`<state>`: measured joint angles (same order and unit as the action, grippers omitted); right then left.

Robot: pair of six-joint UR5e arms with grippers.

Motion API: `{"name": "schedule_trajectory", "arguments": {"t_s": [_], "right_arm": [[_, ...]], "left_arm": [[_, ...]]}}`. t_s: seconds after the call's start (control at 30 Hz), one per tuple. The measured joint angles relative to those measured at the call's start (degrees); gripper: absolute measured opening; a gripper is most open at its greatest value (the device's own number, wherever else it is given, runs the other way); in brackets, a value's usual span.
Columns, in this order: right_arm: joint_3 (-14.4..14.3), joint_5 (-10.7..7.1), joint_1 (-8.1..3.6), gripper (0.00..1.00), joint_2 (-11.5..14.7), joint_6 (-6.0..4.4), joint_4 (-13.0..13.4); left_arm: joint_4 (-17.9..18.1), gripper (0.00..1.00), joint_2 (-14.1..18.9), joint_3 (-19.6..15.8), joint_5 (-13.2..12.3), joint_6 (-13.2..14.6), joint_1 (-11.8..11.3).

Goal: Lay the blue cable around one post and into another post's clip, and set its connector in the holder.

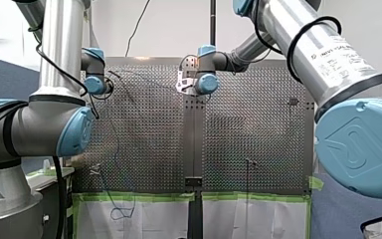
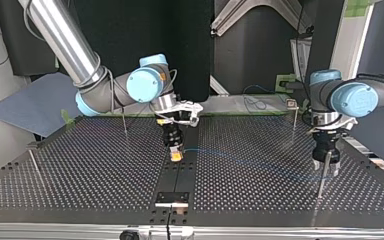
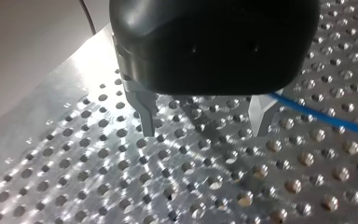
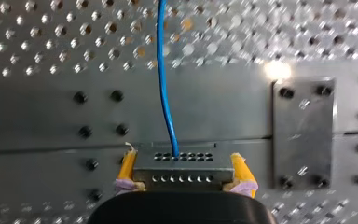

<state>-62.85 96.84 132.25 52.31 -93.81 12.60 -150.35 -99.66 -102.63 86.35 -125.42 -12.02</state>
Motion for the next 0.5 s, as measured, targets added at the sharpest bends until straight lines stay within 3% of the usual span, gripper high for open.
{"name": "schedule_trajectory", "arguments": {"t_s": [0.13,0.33,0.5], "right_arm": [[-2.01,1.82,0.08,0.0,0.02,-0.38,2.0],[-4.87,4.65,0.68,0.0,0.04,-0.72,4.86],[-7.52,7.3,0.57,0.0,0.04,-2.6,7.52]], "left_arm": [[0.52,1.0,-0.01,0.0,-1.21,-1.47,0.13],[0.88,1.0,-0.09,0.0,-0.7,-2.22,0.18],[0.83,1.0,-1.14,0.0,-0.13,-2.05,0.34]]}}
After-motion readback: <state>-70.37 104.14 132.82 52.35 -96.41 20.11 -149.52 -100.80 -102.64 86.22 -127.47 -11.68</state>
